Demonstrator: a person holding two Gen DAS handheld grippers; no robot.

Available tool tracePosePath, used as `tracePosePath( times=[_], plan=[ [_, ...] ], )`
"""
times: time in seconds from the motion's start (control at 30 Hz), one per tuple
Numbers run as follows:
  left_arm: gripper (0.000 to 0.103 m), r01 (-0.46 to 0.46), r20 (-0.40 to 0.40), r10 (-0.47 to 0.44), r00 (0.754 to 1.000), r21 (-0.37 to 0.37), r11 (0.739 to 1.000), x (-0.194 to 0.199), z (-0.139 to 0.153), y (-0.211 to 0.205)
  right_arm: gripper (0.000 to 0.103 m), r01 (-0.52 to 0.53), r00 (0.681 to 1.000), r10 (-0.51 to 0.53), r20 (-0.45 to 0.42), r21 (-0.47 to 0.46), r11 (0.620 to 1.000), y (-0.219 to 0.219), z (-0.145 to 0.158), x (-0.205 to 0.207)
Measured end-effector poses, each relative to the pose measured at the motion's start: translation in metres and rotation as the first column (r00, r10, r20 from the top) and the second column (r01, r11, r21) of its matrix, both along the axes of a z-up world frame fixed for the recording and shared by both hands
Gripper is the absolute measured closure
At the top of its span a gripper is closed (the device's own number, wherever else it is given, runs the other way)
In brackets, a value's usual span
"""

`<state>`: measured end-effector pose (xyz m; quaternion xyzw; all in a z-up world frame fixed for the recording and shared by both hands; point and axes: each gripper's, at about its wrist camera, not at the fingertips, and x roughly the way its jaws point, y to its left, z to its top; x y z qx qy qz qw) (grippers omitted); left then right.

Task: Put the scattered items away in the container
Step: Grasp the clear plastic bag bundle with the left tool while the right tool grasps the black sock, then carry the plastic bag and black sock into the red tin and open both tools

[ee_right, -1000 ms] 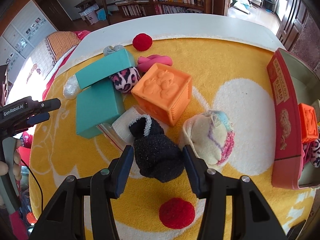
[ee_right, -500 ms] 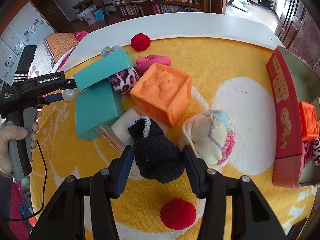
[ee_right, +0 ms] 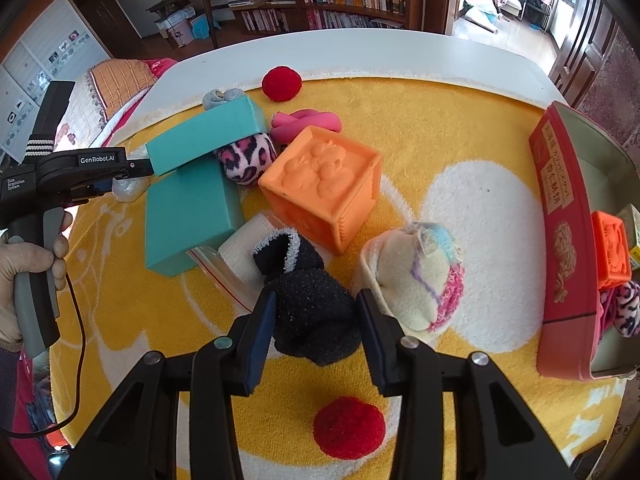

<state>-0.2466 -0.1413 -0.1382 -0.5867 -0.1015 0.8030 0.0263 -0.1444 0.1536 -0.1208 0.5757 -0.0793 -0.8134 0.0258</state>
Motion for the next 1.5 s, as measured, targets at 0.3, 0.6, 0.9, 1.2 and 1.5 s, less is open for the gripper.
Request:
tracePosePath(
  times=[0.3, 0.6, 0.9, 1.2, 1.5],
  plan=[
    [0.062, -0.03, -0.051, 0.031, 0.998, 0.022, 0.999, 0.028, 0.036, -0.009, 0.074, 0.0, 1.0, -0.001, -0.007, -0.056, 0.998, 0.007, 0.009, 0.008],
    [0.062, -0.024, -0.083, 0.028, 0.996, 0.043, 0.999, 0.06, 0.066, 0.023, 0.103, -0.074, 0.996, 0.071, -0.049, -0.064, 0.995, 0.013, 0.029, 0.027],
    [0.062, -0.021, -0.092, 0.026, 0.995, 0.051, 0.998, 0.094, 0.083, 0.049, 0.079, -0.071, 0.997, 0.068, -0.023, -0.188, 0.979, 0.036, 0.023, 0.029],
    [0.062, -0.062, -0.091, 0.066, 0.994, 0.044, 0.997, 0.122, 0.093, 0.04, 0.041, -0.134, 0.991, 0.137, -0.002, -0.223, 0.966, 0.013, 0.0, 0.018],
    [0.062, -0.073, -0.078, 0.077, 0.994, 0.058, 0.996, 0.135, 0.094, 0.038, 0.055, -0.171, 0.982, 0.18, 0.054, -0.136, 0.976, -0.002, -0.024, 0.009]
  ],
)
